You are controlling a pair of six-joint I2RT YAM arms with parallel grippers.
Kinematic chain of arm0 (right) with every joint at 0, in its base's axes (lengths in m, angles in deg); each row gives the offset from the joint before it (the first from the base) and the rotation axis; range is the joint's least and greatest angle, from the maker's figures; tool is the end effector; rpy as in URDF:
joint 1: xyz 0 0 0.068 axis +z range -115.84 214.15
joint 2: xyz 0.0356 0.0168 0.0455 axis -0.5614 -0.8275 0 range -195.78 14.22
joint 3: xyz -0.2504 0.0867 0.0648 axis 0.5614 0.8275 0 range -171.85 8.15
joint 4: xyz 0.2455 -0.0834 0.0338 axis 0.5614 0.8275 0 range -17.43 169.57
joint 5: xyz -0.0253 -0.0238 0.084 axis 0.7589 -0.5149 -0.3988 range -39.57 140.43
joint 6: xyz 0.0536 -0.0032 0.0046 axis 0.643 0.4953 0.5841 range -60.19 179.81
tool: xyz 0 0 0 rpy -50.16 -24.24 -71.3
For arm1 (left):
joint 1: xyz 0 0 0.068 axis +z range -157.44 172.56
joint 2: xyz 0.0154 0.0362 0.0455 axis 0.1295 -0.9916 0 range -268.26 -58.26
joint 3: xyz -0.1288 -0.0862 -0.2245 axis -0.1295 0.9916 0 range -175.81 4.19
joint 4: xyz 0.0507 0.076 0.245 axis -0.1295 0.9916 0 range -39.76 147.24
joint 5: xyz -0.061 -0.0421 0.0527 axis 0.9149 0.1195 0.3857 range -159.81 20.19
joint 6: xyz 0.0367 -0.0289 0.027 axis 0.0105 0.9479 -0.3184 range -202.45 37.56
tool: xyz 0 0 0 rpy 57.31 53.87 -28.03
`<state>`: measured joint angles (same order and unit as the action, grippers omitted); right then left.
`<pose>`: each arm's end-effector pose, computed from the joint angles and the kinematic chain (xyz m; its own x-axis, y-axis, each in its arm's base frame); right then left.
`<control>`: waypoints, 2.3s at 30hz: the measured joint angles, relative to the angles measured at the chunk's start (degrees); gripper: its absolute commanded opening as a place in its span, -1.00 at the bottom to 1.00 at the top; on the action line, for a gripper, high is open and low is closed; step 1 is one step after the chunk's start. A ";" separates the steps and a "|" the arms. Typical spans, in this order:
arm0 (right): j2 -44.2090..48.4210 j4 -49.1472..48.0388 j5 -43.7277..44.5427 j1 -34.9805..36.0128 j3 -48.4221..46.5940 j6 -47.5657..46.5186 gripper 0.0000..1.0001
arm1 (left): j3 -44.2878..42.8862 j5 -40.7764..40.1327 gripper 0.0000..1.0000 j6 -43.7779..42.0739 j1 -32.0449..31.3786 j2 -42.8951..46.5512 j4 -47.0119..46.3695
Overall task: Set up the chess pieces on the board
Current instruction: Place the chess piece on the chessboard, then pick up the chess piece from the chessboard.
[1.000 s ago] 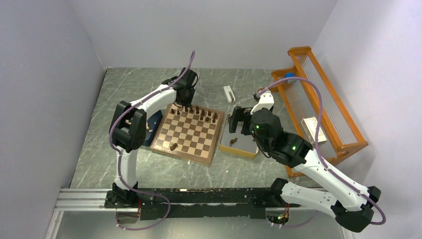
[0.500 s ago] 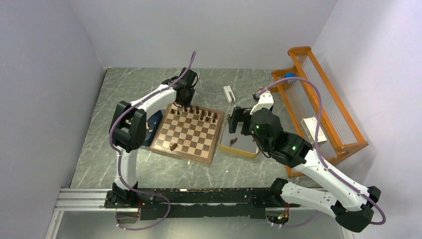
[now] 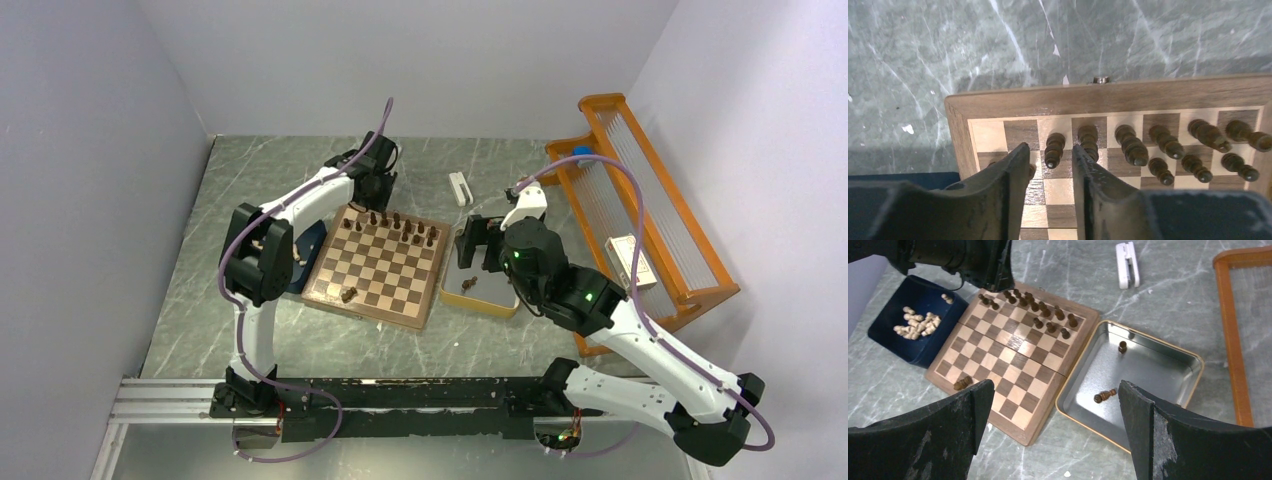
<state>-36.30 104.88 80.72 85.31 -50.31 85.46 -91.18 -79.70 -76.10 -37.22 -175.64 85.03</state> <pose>0.1281 0.1304 0.3673 -0.3997 0.0995 -0.9112 -0.2345 0.9499 0.2066 0.3943 -0.2185 0.2204 -0.7668 0.3135 -0.5601 0.3249 0.9421 0.0824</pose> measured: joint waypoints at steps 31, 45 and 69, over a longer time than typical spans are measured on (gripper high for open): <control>-36.06 -32.09 -54.40 0.85 5.35 -49.00 -0.06 | 35.21 20.70 0.62 14.62 27.12 39.39 -5.68; -56.70 -29.35 -62.53 1.84 -9.75 -68.57 -0.07 | 42.21 26.05 0.57 15.98 29.33 44.28 -7.17; -64.98 -21.00 -63.32 3.80 -18.23 -81.07 -0.70 | 46.03 29.44 0.39 14.88 29.33 45.81 -7.41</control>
<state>-101.28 83.88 17.40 89.11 -68.54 4.39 -45.15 -50.26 -61.21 -7.89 -129.83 77.62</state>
